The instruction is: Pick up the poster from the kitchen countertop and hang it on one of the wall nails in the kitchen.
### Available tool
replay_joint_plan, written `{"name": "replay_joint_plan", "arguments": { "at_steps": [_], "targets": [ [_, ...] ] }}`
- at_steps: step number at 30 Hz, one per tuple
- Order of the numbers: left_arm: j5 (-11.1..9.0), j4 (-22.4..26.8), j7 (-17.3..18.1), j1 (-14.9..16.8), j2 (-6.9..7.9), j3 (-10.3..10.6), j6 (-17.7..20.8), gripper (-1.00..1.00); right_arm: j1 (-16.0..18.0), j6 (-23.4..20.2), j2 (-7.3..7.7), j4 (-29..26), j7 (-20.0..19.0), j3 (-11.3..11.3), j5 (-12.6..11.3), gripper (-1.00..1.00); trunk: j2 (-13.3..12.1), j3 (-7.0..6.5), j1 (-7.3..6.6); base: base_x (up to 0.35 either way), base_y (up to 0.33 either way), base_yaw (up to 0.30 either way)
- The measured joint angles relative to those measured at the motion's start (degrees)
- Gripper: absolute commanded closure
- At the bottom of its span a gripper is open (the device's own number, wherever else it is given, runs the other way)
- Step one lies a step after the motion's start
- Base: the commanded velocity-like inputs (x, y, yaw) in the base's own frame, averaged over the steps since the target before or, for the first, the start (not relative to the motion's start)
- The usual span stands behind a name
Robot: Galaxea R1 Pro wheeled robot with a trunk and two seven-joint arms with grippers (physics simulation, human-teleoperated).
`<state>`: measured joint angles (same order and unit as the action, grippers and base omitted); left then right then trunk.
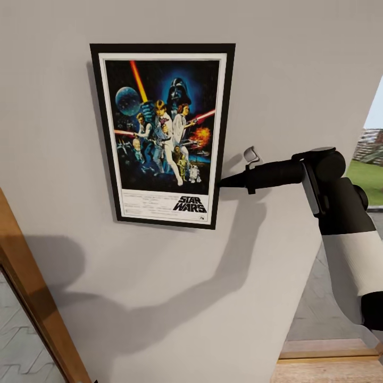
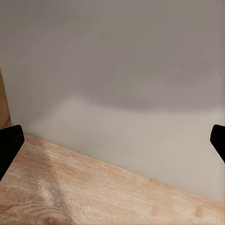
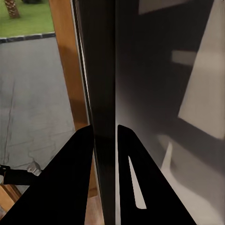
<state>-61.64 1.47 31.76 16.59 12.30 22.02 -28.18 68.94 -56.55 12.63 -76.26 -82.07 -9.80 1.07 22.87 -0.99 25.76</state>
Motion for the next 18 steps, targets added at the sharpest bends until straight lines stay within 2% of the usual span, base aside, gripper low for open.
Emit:
{"name": "replay_joint_plan", "arguments": {
  "at_steps": [18],
  "targets": [
    [0.0,0.0,0.0,0.0,0.35,0.0,0.1,-1.0,0.0,0.0,0.0,0.3,0.0,0.0,0.1,1.0,0.0,0.0,0.0,0.023,0.0,0.0]
  ]
}}
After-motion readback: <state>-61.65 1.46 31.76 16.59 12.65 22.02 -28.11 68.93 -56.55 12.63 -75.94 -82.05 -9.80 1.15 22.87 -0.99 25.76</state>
